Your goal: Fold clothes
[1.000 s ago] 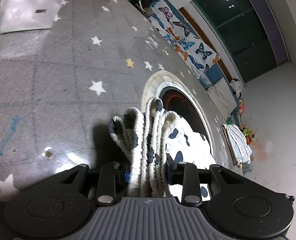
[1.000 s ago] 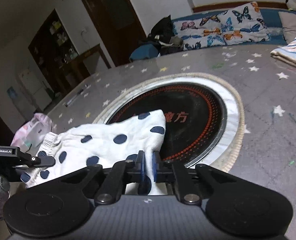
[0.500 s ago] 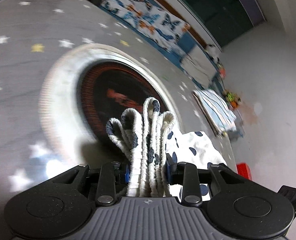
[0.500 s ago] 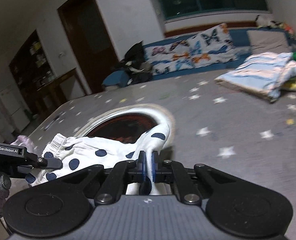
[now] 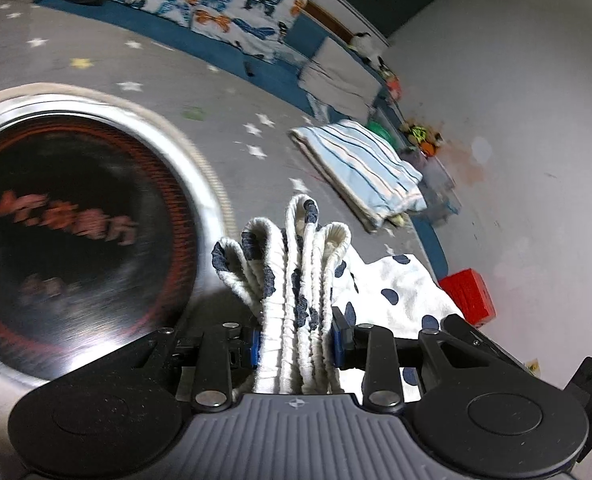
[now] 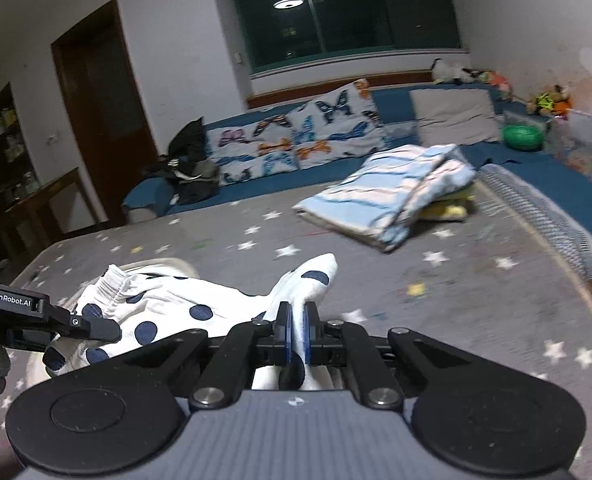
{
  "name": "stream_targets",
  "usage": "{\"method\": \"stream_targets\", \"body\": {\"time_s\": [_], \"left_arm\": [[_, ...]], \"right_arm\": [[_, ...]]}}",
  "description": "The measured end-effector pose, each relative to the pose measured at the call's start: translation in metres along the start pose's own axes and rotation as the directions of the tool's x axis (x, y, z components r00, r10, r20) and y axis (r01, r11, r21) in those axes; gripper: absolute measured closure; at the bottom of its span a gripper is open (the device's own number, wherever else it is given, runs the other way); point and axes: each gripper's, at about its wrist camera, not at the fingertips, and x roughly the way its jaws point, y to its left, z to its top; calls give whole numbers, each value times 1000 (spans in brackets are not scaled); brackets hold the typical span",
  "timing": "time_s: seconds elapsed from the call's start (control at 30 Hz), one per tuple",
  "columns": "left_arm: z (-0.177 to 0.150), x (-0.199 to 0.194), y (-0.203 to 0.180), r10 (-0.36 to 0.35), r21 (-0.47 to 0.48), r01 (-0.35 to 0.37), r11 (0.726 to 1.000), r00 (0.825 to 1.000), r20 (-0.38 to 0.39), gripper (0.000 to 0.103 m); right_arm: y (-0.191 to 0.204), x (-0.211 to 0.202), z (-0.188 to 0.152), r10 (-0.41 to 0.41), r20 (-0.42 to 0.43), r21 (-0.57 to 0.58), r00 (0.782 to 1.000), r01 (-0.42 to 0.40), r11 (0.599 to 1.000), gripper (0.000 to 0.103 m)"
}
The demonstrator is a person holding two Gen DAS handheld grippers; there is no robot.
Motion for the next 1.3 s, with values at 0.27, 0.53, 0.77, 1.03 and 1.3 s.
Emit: {"method": "stream_targets", "body": {"time_s": [0.27,0.53,0.77,1.03,1.3], "left_arm": [[6,47,-28,1,52,1,999,999,-47,69],[2,71,-39,26,118,-17,993,997,-74,67],[-4,69,-34,93,192,-81,978,994,-56,47],[4,42,-46,80,280,-98,955,994,73,52],[-2,60,-77,-8,412,-6,911,1000,30,79]], "right_arm": [[-37,2,6,-77,9,20,997,77,997,98],[-62,12,-4,-133,-24,42,991,134,990,98],[-78,24,-23,-167,-94,58,981,172,983,94],[-77,21,-13,-183,-83,25,980,185,982,89],[-69,49,1,-119,-97,18,988,121,992,82]]}}
